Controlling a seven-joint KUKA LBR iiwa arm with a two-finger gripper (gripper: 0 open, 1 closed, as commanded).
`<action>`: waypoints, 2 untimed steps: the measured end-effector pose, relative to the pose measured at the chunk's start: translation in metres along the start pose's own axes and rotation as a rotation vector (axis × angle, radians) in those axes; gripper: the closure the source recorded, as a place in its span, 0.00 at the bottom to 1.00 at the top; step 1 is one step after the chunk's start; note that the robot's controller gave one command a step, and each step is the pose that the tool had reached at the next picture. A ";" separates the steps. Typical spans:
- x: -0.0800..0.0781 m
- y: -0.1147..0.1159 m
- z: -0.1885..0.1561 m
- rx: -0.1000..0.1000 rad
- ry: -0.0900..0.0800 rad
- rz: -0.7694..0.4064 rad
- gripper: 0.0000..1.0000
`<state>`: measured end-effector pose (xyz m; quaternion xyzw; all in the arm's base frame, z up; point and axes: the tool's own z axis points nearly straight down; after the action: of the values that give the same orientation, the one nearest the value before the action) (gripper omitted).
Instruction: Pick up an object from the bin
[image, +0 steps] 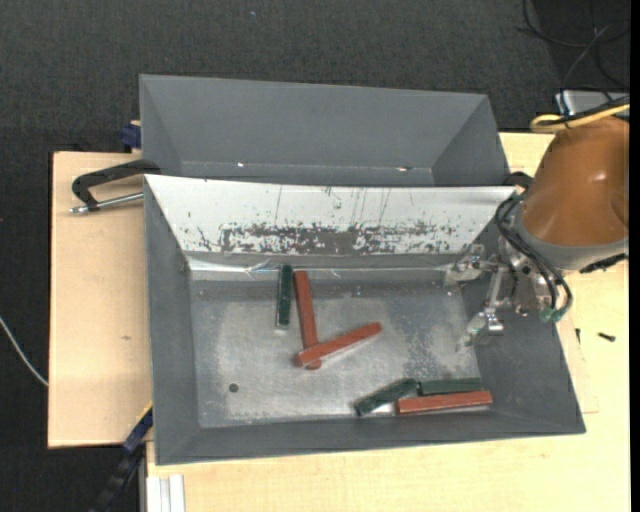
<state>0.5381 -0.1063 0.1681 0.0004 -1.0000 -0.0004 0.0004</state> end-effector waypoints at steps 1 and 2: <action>0.000 0.000 0.000 0.000 0.000 0.000 0.00; 0.004 0.032 0.038 0.002 -0.009 0.030 0.00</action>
Offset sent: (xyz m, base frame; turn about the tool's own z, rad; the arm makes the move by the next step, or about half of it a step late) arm -0.0103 0.0583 -0.0686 0.0393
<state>0.5342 -0.0740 0.1298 -0.0146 -0.9999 0.0007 -0.0041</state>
